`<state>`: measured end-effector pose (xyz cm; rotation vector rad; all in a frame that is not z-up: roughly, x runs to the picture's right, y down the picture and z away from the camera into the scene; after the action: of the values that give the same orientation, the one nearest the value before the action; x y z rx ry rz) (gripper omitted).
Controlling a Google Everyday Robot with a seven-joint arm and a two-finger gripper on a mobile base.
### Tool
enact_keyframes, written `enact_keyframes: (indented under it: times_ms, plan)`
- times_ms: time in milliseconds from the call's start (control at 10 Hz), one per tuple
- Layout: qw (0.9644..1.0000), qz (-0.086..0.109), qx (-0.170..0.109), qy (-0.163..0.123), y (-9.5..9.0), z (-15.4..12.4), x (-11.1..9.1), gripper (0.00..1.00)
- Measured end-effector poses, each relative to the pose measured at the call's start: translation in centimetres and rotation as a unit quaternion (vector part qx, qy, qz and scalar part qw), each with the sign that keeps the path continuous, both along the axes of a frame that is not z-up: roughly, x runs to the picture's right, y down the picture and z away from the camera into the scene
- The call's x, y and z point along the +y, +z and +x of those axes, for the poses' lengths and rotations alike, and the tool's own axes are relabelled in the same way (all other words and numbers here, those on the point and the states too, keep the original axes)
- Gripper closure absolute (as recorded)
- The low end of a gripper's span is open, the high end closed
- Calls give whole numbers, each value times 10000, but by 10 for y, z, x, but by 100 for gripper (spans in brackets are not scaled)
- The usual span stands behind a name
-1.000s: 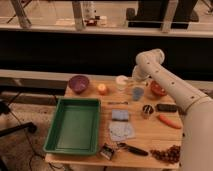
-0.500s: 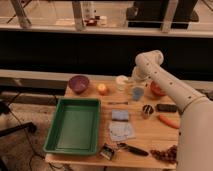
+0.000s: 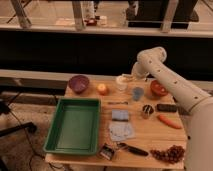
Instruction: Place banana in paper cup
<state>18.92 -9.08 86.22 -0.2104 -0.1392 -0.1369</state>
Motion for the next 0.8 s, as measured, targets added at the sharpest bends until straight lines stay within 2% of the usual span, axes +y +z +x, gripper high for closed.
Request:
enact_keyframes:
  times_ms: [100,200,300,800]
  plan:
    - [9999,118,-22,-8,-4,-4,-9,86]
    - [9996,235,-125,0,-7,-16,-18,97]
    - [9995,268,-188,30,-8,-21,-21,100]
    - [9984,339,-436,107,2,-31,-19,100]
